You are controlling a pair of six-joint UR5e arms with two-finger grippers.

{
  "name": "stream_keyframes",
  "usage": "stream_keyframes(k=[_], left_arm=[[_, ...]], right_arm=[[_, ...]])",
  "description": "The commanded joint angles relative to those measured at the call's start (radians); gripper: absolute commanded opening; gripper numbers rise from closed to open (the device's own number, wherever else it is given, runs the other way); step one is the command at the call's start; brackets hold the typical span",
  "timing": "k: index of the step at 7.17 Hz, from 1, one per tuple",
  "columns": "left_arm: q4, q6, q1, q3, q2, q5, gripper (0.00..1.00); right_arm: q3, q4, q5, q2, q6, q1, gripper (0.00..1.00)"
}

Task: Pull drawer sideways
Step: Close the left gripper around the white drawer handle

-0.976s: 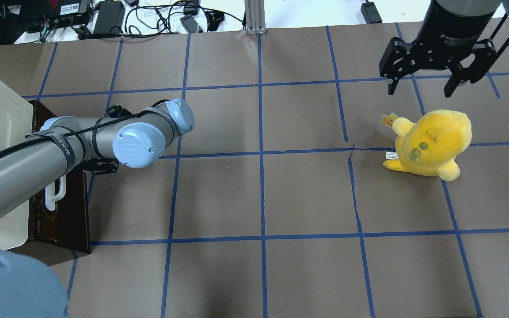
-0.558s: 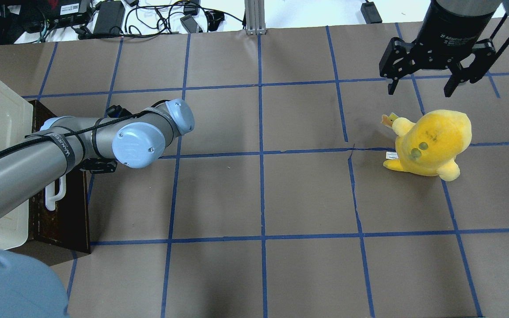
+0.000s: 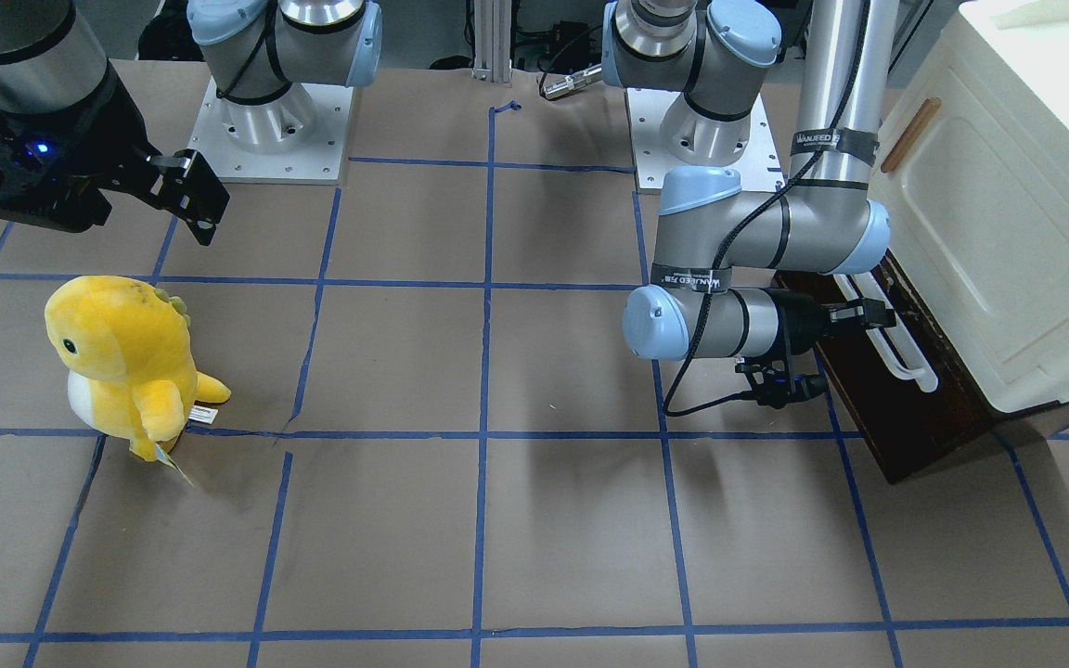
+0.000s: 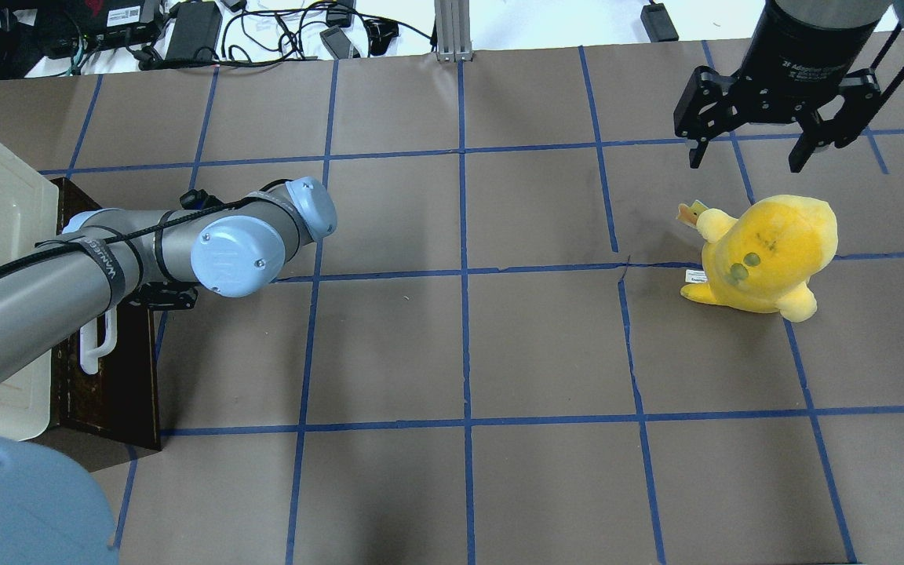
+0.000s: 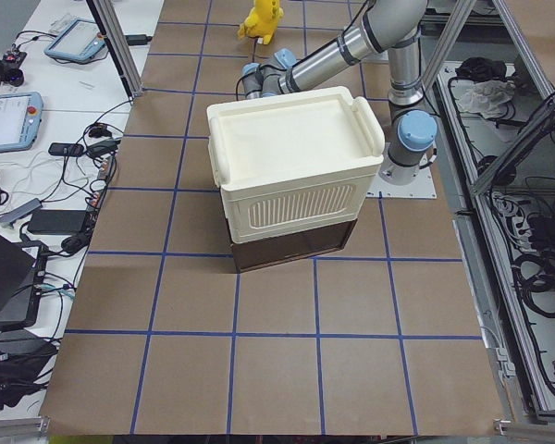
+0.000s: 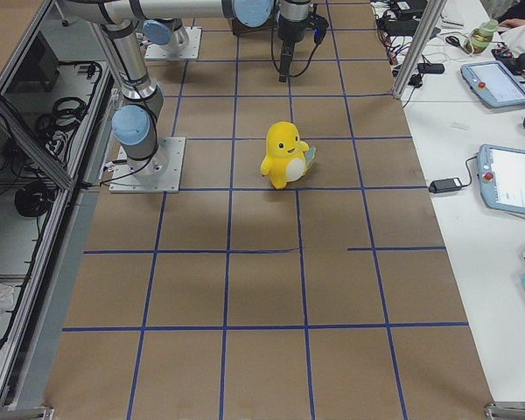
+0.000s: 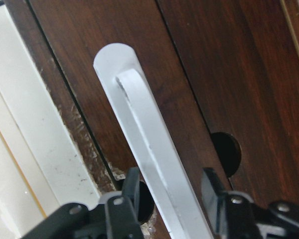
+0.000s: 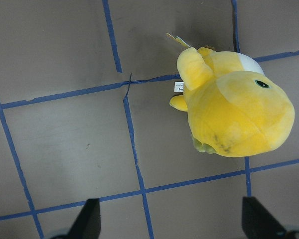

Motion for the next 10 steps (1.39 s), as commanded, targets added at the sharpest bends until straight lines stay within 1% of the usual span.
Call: stream_keyframes(k=[1, 4, 10], left_arm=[[-0.001, -0.024, 0.001, -0.003, 0.002, 0.001, 0.41], [-0.001, -0.032, -0.001, -0.003, 0.003, 0.001, 0.35], [-0.001, -0.047, -0.005, -0.003, -0.007, 0.003, 0.34]], right_arm=[[0.000, 0.000, 0.000, 0.000, 0.000, -0.001, 1.00], [0.000, 0.000, 0.000, 0.000, 0.000, 0.000, 1.00], [0.000, 0.000, 0.000, 0.000, 0.000, 0.000, 1.00]])
